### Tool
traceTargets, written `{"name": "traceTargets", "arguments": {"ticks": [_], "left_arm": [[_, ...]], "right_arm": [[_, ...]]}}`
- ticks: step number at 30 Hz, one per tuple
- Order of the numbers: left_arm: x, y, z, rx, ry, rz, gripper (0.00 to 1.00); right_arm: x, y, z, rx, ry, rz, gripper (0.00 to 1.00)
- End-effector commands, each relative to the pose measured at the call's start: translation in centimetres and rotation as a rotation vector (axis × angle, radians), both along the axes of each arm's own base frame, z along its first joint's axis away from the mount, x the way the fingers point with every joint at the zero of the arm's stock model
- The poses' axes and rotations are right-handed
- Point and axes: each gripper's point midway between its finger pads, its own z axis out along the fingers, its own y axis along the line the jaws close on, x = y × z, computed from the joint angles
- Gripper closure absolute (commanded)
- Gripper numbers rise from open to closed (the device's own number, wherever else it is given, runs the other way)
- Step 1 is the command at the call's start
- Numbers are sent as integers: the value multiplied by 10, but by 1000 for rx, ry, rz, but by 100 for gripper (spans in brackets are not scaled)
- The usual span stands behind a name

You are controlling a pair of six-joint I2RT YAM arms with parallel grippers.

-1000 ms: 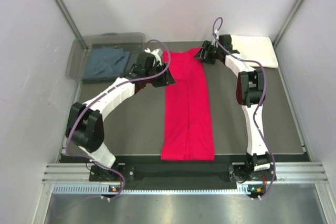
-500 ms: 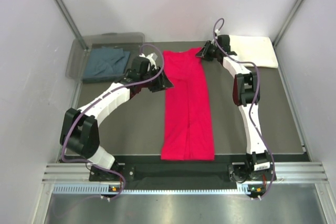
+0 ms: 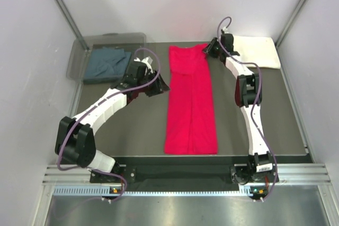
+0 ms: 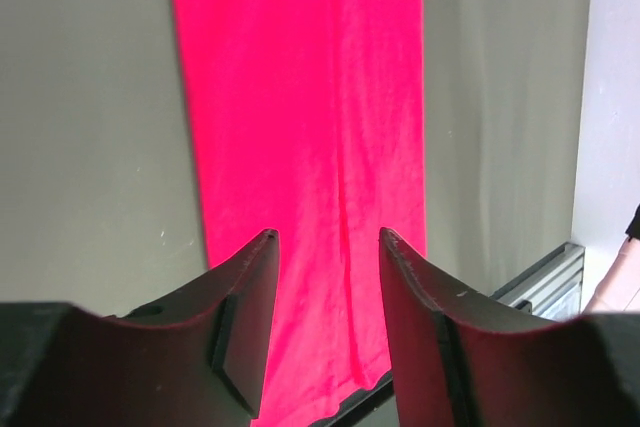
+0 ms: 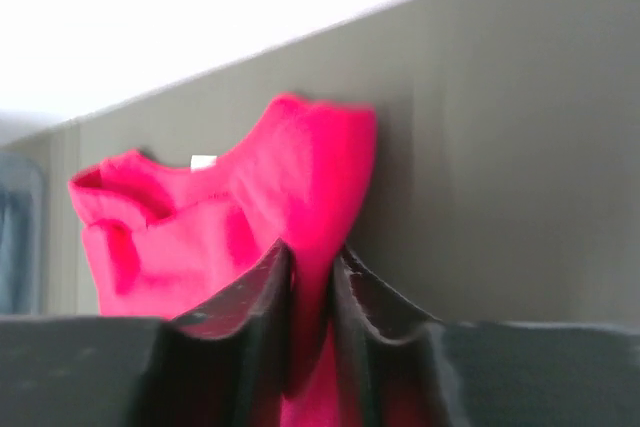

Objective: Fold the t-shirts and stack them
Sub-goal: Fold the tshirt

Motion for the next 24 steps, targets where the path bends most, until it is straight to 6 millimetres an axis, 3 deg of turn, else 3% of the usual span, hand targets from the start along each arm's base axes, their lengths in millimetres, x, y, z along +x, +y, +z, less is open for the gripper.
{"name": "traceTargets", "arguments": {"ticks": [1,3,4,6,7,8,10,12,13,14,15,16,17,18,19,20,21,22,23,24], "left_arm": [[-10,12,3,8,1,46,50],[-22,12,-12,-1,59,33,48],[-29,12,-19,-4,95,28,47],[-44,13,-41,4,159,14,44],[-51,13,-48,1,190,4,44],[-63,15,-62,9,235,6,44],[-75,16,-70,9,266,13,44],[-94,19,-86,16,306,16,44],[-99,20,-84,0,310,33,44],[-110,22,-94,-8,332,33,44],[-116,22,-95,-24,337,28,44],[-121,20,-91,-52,338,29,44],[-133,20,-99,-55,363,11,44],[-137,18,-96,-68,358,-1,44],[-143,18,-98,-71,366,-7,43],[-154,17,-104,-65,385,-24,43],[-157,14,-103,-74,379,-37,43],[-165,9,-101,-85,374,-55,43],[-172,9,-106,-89,384,-65,43],[-177,7,-107,-96,385,-71,43]], "right_arm": [[26,-29,37,18,-108,-85,76],[20,-30,48,19,-88,-66,65],[16,-28,52,11,-78,-48,49],[1,-32,75,-43,-56,-26,32],[-8,-36,74,-62,-22,-28,17],[-21,-41,96,-77,-6,-25,11],[-39,-59,95,-132,53,-35,1],[-70,-76,113,-195,119,-26,0],[-94,-83,95,-238,215,-26,1],[-110,-85,125,-255,185,-21,0],[-126,-85,127,-278,197,0,0],[-156,-86,102,-293,297,18,0],[-177,-84,129,-290,268,28,0],[-209,-79,103,-307,352,65,0],[-230,-77,101,-313,381,79,0],[-252,-73,122,-301,340,97,0],[-273,-64,118,-294,348,135,0],[-312,-56,85,-263,437,192,0],[-334,-52,98,-244,404,214,0],[-357,-45,88,-231,433,244,0]]}}
